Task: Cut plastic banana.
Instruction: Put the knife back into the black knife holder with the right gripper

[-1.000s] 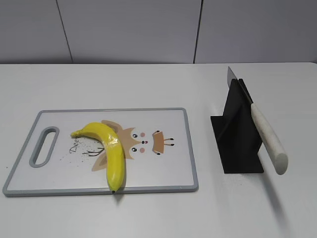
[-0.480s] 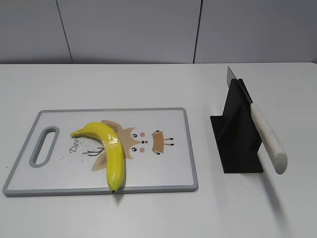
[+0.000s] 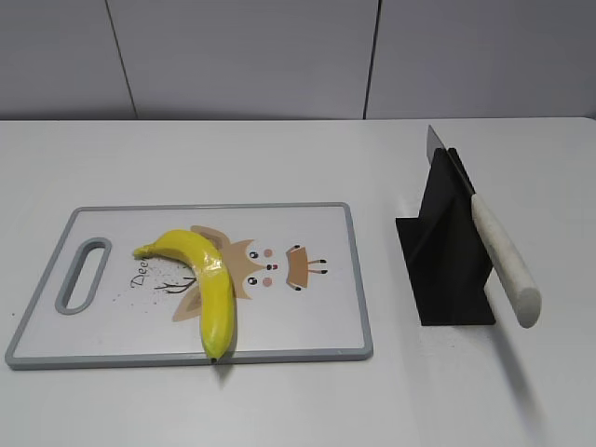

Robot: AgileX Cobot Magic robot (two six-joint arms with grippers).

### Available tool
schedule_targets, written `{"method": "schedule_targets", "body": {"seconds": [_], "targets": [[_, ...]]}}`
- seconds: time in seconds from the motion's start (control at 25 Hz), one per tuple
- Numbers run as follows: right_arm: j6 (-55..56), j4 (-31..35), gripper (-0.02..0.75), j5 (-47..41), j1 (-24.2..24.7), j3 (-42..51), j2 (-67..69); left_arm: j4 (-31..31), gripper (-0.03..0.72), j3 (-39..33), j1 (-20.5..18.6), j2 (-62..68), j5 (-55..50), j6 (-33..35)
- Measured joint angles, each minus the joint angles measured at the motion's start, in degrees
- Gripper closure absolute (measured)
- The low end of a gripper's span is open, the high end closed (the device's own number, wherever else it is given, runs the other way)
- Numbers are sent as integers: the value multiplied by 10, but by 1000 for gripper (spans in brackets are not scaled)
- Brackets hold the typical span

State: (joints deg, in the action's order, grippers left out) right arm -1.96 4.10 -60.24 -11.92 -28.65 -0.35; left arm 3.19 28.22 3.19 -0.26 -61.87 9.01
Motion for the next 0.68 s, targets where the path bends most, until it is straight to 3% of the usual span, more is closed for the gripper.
{"method": "schedule_targets", "body": {"seconds": [0.2,0.68], "targets": [[0,0,150,0,70,0,0,0,188,0,0,0,0,0],[0,2,150,0,76,0,0,0,196,0,0,0,0,0]]}}
